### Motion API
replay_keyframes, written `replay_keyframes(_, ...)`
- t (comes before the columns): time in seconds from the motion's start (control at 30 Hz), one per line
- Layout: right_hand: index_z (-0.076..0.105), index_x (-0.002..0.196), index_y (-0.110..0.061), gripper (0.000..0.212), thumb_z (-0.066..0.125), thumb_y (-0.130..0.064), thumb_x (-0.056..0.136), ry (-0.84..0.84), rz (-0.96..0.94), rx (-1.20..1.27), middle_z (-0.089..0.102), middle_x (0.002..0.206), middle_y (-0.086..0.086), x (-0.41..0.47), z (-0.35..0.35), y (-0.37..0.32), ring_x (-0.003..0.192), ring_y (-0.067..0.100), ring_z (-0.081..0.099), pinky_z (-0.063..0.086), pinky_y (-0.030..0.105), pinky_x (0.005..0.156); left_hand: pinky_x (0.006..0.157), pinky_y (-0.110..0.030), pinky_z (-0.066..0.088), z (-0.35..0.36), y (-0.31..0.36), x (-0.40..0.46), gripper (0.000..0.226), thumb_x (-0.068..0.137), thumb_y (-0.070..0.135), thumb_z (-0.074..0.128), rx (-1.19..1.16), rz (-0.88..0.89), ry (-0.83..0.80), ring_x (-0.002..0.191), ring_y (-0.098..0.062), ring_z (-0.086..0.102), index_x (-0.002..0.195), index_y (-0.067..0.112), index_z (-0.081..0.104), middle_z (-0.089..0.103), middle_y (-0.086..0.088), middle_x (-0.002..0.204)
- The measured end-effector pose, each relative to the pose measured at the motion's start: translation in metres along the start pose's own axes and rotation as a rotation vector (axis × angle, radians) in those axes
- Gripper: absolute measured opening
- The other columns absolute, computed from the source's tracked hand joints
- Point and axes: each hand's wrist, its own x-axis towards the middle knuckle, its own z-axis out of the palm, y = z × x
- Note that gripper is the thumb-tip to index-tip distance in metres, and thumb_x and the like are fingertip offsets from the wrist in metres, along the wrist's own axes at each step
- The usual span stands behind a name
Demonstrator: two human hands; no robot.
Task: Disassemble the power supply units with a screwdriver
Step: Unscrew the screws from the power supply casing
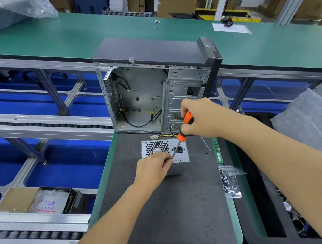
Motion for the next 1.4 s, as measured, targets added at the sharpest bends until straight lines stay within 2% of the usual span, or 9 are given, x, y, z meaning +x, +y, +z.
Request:
replay_keyframes(0.27,0.050,0.097,-0.020,0.027,0.069,-0.034,0.084,-0.018,-0.035,-0.034,0.057,0.076,0.001,0.001,-0.002,-0.006,0.062,0.017,0.048,0.039,0.027,0.052,0.057,-0.023,0.037,-0.001,0.001,0.001,0.015,0.093,0.044,0.063,-0.007,-0.037,-0.019,0.077,-0.009,0.064,0.094,0.032,0.071,0.068,0.011,0.087)
replay_keyframes(0.47,0.051,0.092,-0.024,0.050,0.068,-0.068,0.075,-0.001,-0.032,-0.146,0.046,0.078,-0.006,0.003,-0.008,-0.017,0.082,0.022,0.053,0.039,0.031,0.058,0.054,-0.015,0.027,-0.001,0.001,0.004,0.013,0.091,0.042,0.061,0.001,-0.077,-0.058,0.081,-0.003,0.063,0.095,0.034,0.070,0.069,0.015,0.091)
replay_keyframes(0.6,0.044,0.069,-0.017,0.068,0.044,-0.085,0.077,0.064,-0.021,-0.314,0.042,0.068,0.001,0.003,-0.003,-0.023,0.057,0.016,0.045,0.026,0.027,0.045,0.060,-0.023,0.038,0.001,0.001,0.003,0.014,0.093,0.039,0.060,0.009,-0.065,-0.054,0.084,-0.005,0.066,0.099,0.032,0.071,0.070,0.013,0.094)
replay_keyframes(0.7,0.048,0.061,-0.011,0.080,0.030,-0.087,0.079,0.073,-0.001,-0.350,0.046,0.062,0.004,0.004,0.000,-0.027,0.048,0.015,0.045,0.027,0.026,0.042,0.061,-0.023,0.037,0.001,0.002,0.003,0.016,0.093,0.038,0.059,0.028,-0.063,-0.043,0.084,-0.007,0.066,0.101,0.031,0.071,0.070,0.012,0.096)
replay_keyframes(0.93,0.045,0.057,-0.011,0.079,0.028,-0.084,0.083,0.079,0.064,-0.381,0.046,0.061,0.004,0.003,0.000,-0.035,0.048,0.018,0.045,0.031,0.026,0.044,0.059,-0.016,0.031,-0.003,-0.004,0.002,0.019,0.091,0.044,0.065,-0.026,-0.057,-0.071,0.089,-0.006,0.065,0.104,0.033,0.072,0.071,0.015,0.103)
replay_keyframes(1.13,0.030,0.065,-0.018,0.062,0.042,-0.074,0.089,0.038,0.087,-0.486,0.032,0.069,0.001,0.006,0.001,-0.046,0.054,0.018,0.031,0.025,0.029,0.046,0.082,-0.027,0.048,0.000,-0.011,0.004,0.052,0.087,0.054,0.068,-0.017,-0.044,-0.128,0.113,-0.011,0.062,0.134,0.033,0.060,0.065,0.011,0.128)
replay_keyframes(1.27,0.041,0.072,-0.014,0.049,0.051,-0.057,0.093,-0.004,-0.002,-0.447,0.040,0.070,0.003,0.005,0.000,-0.042,0.055,0.018,0.040,0.029,0.028,0.045,0.069,-0.032,0.049,-0.003,-0.018,-0.001,0.068,0.075,0.062,0.075,0.100,-0.046,-0.003,0.094,-0.020,0.068,0.131,0.024,0.063,0.072,0.004,0.105)
replay_keyframes(1.33,0.045,0.088,-0.016,0.036,0.055,-0.050,0.093,-0.101,-0.073,-0.396,0.045,0.078,0.003,0.004,-0.004,-0.041,0.064,0.022,0.049,0.041,0.034,0.053,0.069,-0.031,0.048,-0.007,-0.023,0.000,0.086,0.069,0.069,0.075,0.183,-0.059,0.006,0.092,-0.020,0.067,0.138,0.021,0.056,0.070,0.003,0.100)
replay_keyframes(1.4,0.044,0.100,-0.023,0.025,0.059,-0.043,0.093,-0.209,-0.149,-0.318,0.049,0.093,0.001,0.001,-0.008,-0.040,0.084,0.025,0.054,0.050,0.040,0.071,0.073,-0.031,0.048,-0.010,-0.025,0.006,0.103,0.067,0.077,0.070,0.247,-0.085,-0.055,0.100,-0.019,0.064,0.149,0.021,0.042,0.067,0.004,0.109)
